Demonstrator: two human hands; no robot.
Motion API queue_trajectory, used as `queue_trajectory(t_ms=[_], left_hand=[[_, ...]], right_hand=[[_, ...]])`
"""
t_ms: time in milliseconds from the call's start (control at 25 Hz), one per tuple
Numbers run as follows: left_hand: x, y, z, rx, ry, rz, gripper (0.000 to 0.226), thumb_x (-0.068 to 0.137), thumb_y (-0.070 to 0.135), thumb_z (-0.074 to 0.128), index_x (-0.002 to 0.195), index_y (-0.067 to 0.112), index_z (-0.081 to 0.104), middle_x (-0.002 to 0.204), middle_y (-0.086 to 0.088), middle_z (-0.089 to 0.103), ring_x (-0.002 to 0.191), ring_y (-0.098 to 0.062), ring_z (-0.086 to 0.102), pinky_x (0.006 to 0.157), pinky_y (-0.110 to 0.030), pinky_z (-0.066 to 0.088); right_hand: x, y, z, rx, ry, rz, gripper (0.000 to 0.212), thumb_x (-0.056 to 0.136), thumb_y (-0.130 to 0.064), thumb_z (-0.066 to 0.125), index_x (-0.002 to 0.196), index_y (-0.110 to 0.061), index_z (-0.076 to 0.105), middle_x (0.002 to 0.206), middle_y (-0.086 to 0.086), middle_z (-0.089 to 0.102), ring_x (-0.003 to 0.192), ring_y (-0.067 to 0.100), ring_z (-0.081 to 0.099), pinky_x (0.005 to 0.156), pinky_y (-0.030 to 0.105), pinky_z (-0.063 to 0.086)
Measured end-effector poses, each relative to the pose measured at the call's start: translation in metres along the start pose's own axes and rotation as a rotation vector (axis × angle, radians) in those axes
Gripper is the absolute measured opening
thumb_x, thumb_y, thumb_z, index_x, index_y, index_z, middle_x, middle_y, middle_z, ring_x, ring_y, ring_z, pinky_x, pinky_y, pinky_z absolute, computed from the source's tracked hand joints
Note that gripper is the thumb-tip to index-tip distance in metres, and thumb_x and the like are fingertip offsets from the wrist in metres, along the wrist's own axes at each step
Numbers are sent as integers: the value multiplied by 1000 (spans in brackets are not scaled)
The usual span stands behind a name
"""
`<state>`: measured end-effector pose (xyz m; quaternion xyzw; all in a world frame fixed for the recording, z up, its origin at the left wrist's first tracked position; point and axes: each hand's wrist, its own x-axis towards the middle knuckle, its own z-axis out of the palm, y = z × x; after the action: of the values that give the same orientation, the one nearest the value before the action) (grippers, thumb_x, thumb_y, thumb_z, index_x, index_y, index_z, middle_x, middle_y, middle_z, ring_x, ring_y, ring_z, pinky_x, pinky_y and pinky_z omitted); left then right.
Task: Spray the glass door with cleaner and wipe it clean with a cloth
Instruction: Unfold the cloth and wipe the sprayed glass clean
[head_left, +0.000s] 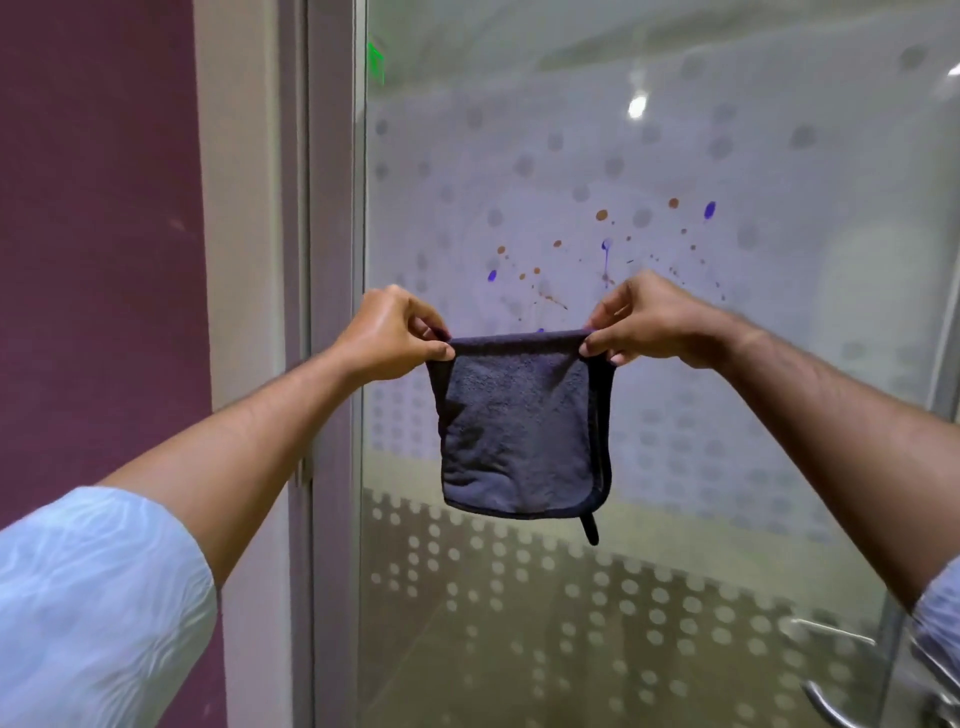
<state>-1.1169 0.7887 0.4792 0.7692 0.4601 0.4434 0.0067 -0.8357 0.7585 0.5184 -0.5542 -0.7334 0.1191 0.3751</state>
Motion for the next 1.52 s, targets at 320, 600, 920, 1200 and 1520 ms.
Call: queue_trajectory(t_ms=[320,600,920,1200,1520], left_hand=[[110,-45,6,-88,85,189,15,73,22,83,86,17,78,70,-1,70,58,-7,57,50,-8,43],[185,-53,12,-184,158,391,17,74,22,82,89,16,78,71,6,68,66,-2,63,64,-18,52],[198,-59,26,-175,239,575,13,77,17,76,89,13,75,81,-2,73,71,-12,66,75,-31,59],[198,-62,38,-136,325,606,39,78,18,71,116,17,61,88,-3,69,88,-24,63,81,-38,52],[198,-94,58,58,640,498,65,83,57,58,134,18,49,126,-15,51,109,-32,47,83,-40,43]], right_hand=[[65,-19,2,-84,344,-50,15,75,-2,76,78,-16,73,73,13,71,63,19,64,63,33,58],[95,-41,9,-391,734,-64,14,74,-7,68,83,-17,70,61,-2,64,46,7,53,39,12,40],[115,-32,46,-949,960,-124,4,84,-3,60,87,-4,63,91,13,47,82,26,43,59,29,36],[120,-32,113,-873,902,33,54,87,-31,57,131,-1,50,125,32,51,117,46,48,95,43,43],[159,-23,166,-858,890,141,94,83,-77,27,154,-25,-6,154,38,-14,139,58,-16,107,77,-4]])
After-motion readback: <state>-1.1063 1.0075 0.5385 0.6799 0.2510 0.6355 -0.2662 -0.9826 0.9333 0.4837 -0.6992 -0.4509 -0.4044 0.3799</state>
